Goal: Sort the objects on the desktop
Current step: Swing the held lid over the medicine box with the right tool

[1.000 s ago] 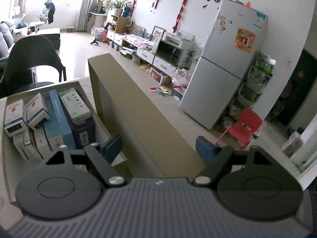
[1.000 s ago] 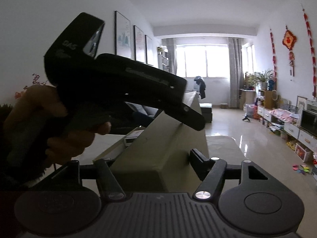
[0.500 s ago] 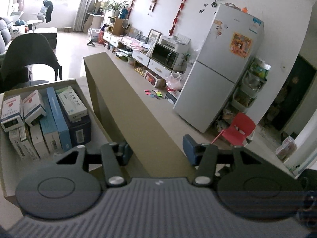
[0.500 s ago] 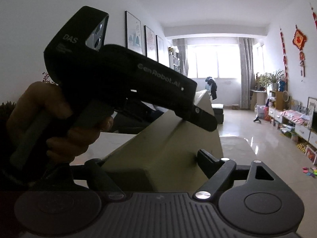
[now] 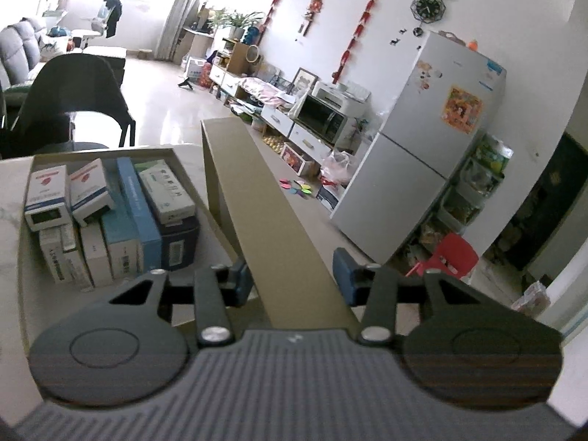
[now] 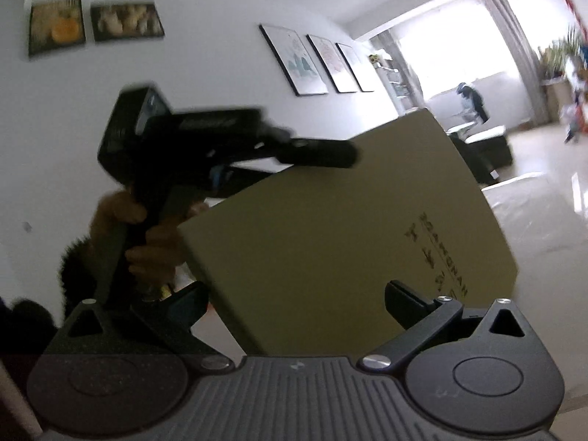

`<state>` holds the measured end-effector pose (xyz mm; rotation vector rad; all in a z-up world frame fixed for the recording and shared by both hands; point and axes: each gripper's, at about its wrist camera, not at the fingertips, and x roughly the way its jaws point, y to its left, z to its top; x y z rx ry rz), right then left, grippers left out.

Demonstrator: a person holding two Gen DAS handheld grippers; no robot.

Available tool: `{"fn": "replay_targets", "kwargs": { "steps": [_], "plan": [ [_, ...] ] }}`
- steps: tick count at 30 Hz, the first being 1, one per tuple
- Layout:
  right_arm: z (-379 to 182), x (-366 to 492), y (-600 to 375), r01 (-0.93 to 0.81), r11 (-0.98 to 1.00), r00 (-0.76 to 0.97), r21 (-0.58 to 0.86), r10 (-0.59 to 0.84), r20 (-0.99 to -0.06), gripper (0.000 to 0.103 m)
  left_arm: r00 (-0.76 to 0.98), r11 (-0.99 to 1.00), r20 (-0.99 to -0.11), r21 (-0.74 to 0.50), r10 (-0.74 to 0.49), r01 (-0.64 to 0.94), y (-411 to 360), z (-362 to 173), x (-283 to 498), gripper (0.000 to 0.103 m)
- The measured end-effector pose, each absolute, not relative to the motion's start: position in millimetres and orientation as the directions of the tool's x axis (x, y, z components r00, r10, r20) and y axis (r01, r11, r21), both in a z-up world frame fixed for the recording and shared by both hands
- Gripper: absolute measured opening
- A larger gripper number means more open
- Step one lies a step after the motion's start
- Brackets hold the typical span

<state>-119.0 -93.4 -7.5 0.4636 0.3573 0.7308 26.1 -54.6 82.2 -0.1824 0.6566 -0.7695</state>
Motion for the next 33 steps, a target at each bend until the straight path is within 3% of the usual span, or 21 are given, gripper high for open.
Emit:
{"fn": "replay_targets", "kwargs": {
  "steps": [5, 10, 14, 21, 33],
  "plan": [
    [-38, -103, -139, -0.431, 0.591, 0.719, 0.682, 0.681, -0.136, 0.102, 0.568, 0.744, -0.485, -0.371, -0.665, 0.556, -40, 80, 28, 0.042],
    [-90, -101, -149, -0.196, 0.510, 0.703, 0.838, 0.669, -0.242, 0.097, 0.608, 0.783, -0.496, -0.329, -0.619, 0.529, -31, 76, 30, 0.040],
    [-119, -97, -140, -0.114, 0.510, 0.662, 0.853, 0.679, -0.318, 0.097, 0.596, 0.773, -0.494, -0.347, -0.632, 0.532, -25, 72, 33, 0.041],
    [-133, -86, -126, -0.123, 0.440, 0.632, 0.889, 0.726, -0.272, 0.089, 0.554, 0.735, -0.483, -0.438, -0.678, 0.518, -2, 54, 45, 0.041],
    [-126, -92, -131, -0.089, 0.450, 0.711, 0.889, 0.653, -0.259, 0.089, 0.532, 0.701, -0.461, -0.529, -0.710, 0.478, 28, 19, 55, 0.047]
  ]
}}
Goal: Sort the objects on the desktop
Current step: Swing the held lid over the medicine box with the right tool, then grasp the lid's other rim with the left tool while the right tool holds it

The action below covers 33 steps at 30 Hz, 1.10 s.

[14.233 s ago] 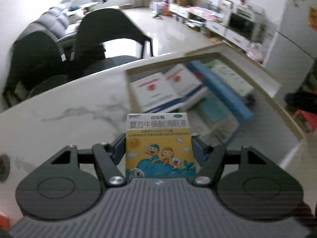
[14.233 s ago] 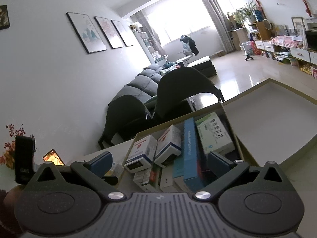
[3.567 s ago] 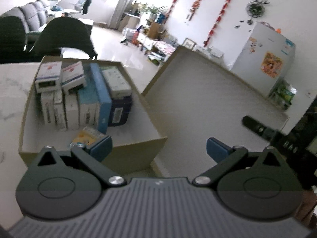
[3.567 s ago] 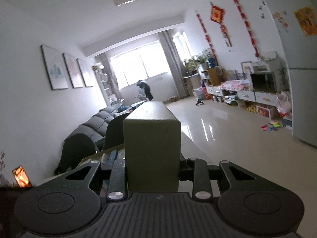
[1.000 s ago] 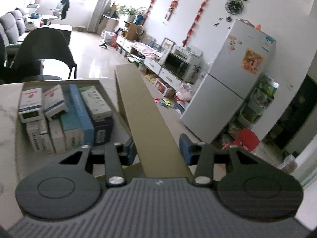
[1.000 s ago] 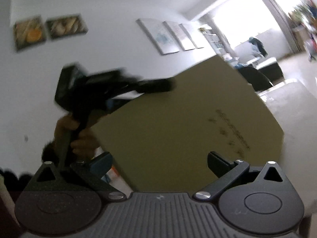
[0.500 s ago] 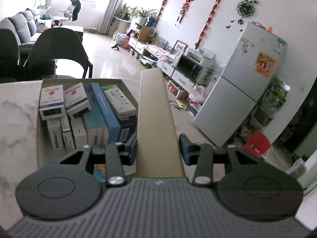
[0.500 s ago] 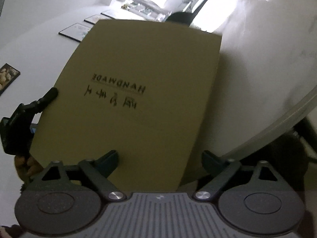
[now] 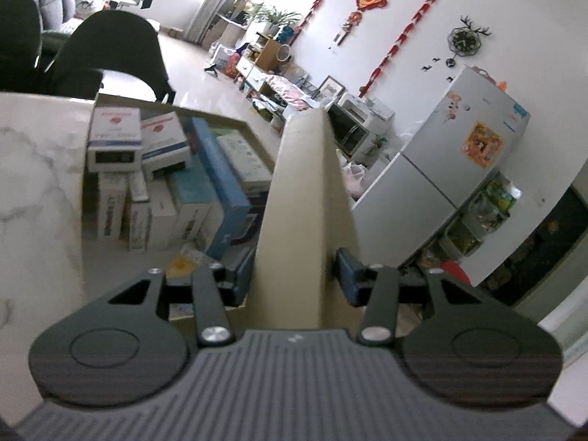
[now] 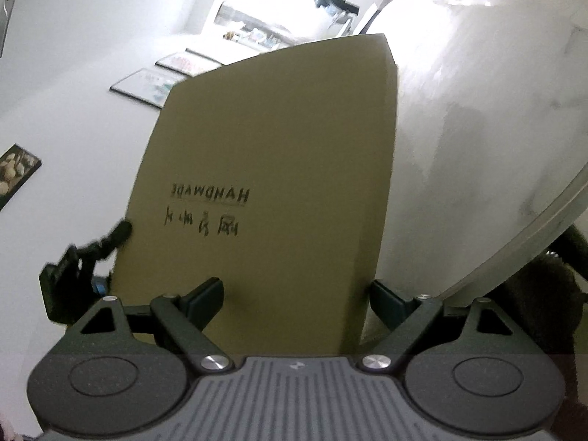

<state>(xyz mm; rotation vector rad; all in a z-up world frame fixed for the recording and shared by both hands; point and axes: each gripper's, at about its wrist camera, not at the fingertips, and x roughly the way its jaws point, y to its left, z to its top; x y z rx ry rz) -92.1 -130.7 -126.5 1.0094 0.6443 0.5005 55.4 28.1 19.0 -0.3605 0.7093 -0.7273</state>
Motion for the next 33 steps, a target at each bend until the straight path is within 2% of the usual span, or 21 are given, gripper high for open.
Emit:
{"fn": "replay_targets", "kwargs": {
  "steps": [5, 8, 13, 23, 33],
  "plan": [
    [-123, -93, -136, -0.067, 0.445, 0.745, 0.893, 0.617, -0.252, 0.089, 0.528, 0.717, -0.492, -0.553, -0.693, 0.425, 36, -2, 61, 0.049],
    [-119, -91, -133, -0.072, 0.441, 0.746, 0.894, 0.619, -0.245, 0.089, 0.520, 0.681, -0.454, -0.597, -0.723, 0.425, 41, -9, 60, 0.048],
    [-108, -90, -126, -0.049, 0.457, 0.754, 0.888, 0.600, -0.267, 0.086, 0.540, 0.676, -0.427, -0.589, -0.725, 0.442, 44, -8, 57, 0.048],
    [-54, -84, -95, -0.073, 0.590, 0.784, 0.804, 0.533, -0.319, 0.084, 0.590, 0.627, -0.329, -0.657, -0.737, 0.418, 72, -20, 56, 0.047],
    [-35, -54, -61, -0.113, 0.659, 0.754, 0.744, 0.544, -0.367, 0.084, 0.658, 0.630, -0.301, -0.698, -0.691, 0.341, 94, -21, 65, 0.048]
  ]
}}
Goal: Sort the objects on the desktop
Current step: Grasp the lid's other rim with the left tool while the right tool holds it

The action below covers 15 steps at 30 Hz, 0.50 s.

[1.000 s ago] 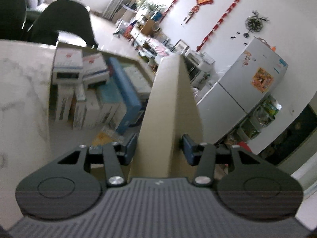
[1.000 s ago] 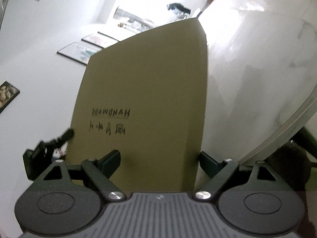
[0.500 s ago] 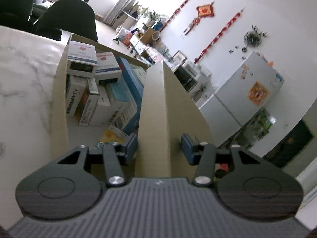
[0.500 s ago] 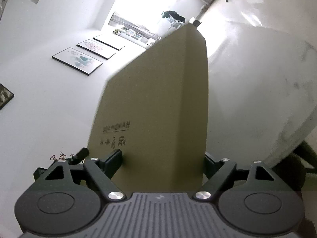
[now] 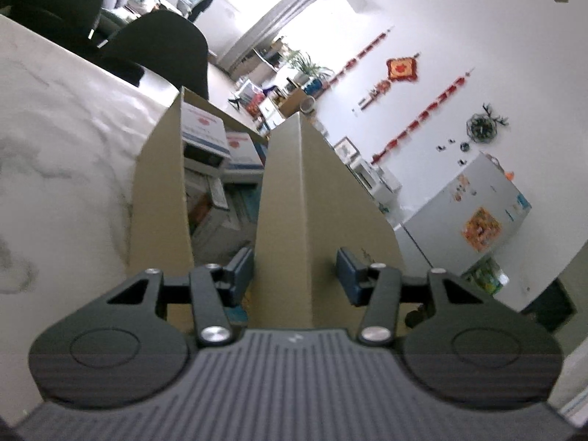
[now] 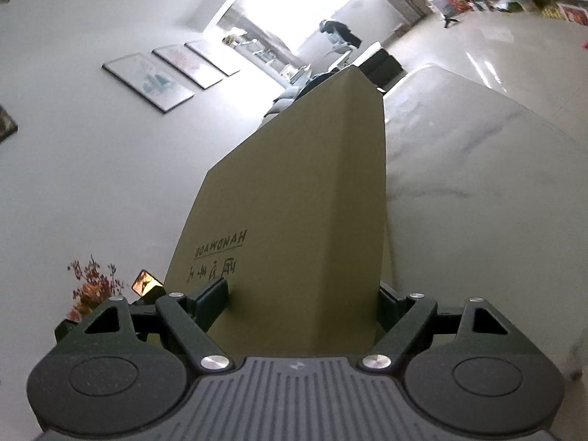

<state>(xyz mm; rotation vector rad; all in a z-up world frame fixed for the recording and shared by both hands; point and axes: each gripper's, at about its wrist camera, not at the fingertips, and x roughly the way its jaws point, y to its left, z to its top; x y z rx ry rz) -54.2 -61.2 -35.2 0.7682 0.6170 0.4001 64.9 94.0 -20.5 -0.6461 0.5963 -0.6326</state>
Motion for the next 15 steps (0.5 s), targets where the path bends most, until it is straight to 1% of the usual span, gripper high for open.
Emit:
{"fn": "replay_targets", "kwargs": {
  "steps": [2, 8, 15],
  "plan": [
    [-23, -34, -52, -0.124, 0.667, 0.749, 0.734, 0.548, -0.372, 0.084, 0.670, 0.624, -0.288, -0.706, -0.685, 0.335, 98, -19, 67, 0.048],
    [-7, -9, -50, -0.159, 0.687, 0.735, 0.709, 0.562, -0.380, 0.084, 0.703, 0.620, -0.265, -0.720, -0.660, 0.311, 107, -15, 76, 0.049],
    [0, 29, -45, -0.168, 0.703, 0.720, 0.691, 0.566, -0.402, 0.085, 0.718, 0.627, -0.273, -0.725, -0.641, 0.285, 106, -14, 88, 0.049]
  ]
}}
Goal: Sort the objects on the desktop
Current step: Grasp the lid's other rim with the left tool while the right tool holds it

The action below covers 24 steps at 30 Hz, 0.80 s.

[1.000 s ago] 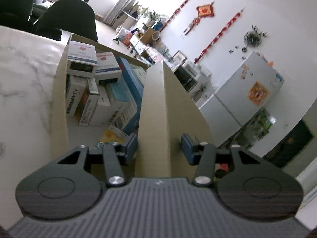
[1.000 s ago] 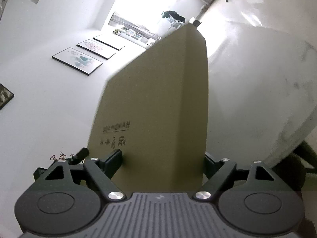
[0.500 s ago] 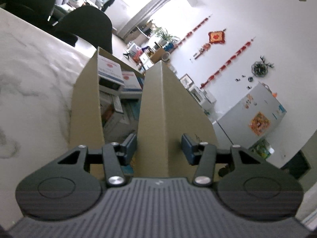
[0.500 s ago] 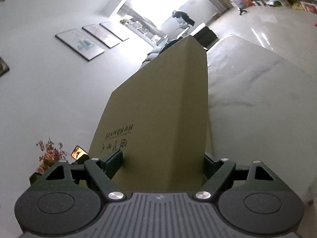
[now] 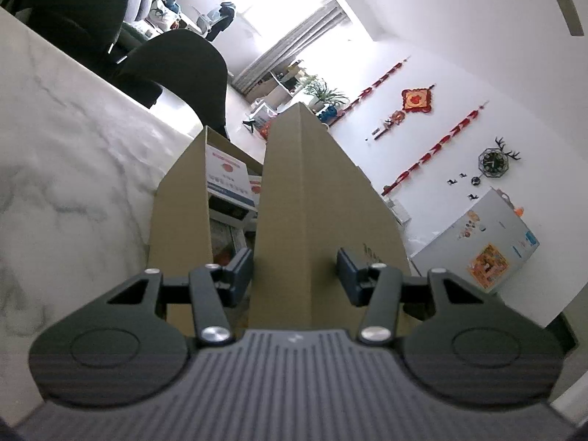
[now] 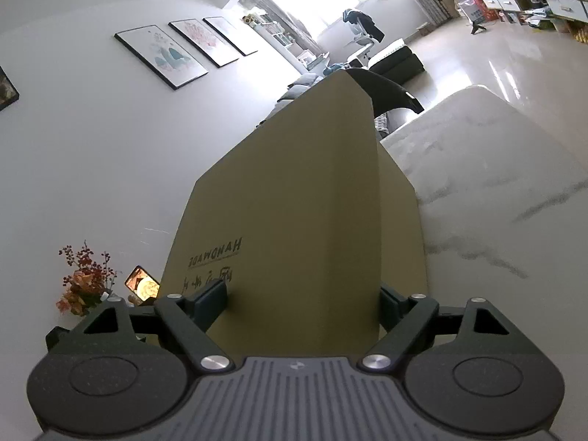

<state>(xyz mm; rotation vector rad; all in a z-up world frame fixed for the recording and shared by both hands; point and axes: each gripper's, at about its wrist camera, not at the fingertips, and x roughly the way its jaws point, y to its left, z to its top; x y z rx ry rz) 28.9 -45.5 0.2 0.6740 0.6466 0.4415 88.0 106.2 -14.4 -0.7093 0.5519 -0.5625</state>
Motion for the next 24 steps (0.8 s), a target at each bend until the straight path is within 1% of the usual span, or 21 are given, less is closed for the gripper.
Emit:
{"fn": "replay_targets", "kwargs": {
  "steps": [6, 11, 13, 14, 15, 17, 21, 24],
  "plan": [
    [8, 47, -43, -0.170, 0.720, 0.715, 0.672, 0.560, -0.419, 0.086, 0.728, 0.617, -0.257, -0.737, -0.635, 0.277, 109, -14, 98, 0.049],
    [19, 66, -35, -0.188, 0.726, 0.717, 0.661, 0.561, -0.413, 0.086, 0.744, 0.615, -0.246, -0.742, -0.621, 0.267, 116, -13, 104, 0.049],
    [19, 74, -31, -0.192, 0.728, 0.713, 0.658, 0.564, -0.417, 0.086, 0.746, 0.619, -0.258, -0.744, -0.614, 0.252, 119, -15, 107, 0.048],
    [19, 78, -29, -0.192, 0.733, 0.713, 0.653, 0.561, -0.420, 0.086, 0.749, 0.640, -0.278, -0.728, -0.602, 0.245, 117, -16, 108, 0.042],
    [19, 81, -28, -0.193, 0.738, 0.715, 0.646, 0.557, -0.423, 0.085, 0.752, 0.662, -0.297, -0.711, -0.589, 0.237, 115, -17, 109, 0.042],
    [20, 86, -23, -0.192, 0.761, 0.718, 0.620, 0.539, -0.440, 0.084, 0.760, 0.700, -0.330, -0.679, -0.559, 0.221, 111, -18, 109, 0.041],
    [16, 93, -20, -0.172, 0.773, 0.710, 0.610, 0.527, -0.467, 0.083, 0.762, 0.693, -0.336, -0.694, -0.554, 0.198, 113, -26, 112, 0.041],
    [12, 96, -23, -0.169, 0.759, 0.709, 0.629, 0.537, -0.457, 0.083, 0.762, 0.692, -0.336, -0.694, -0.554, 0.197, 114, -26, 113, 0.041]
  ]
}}
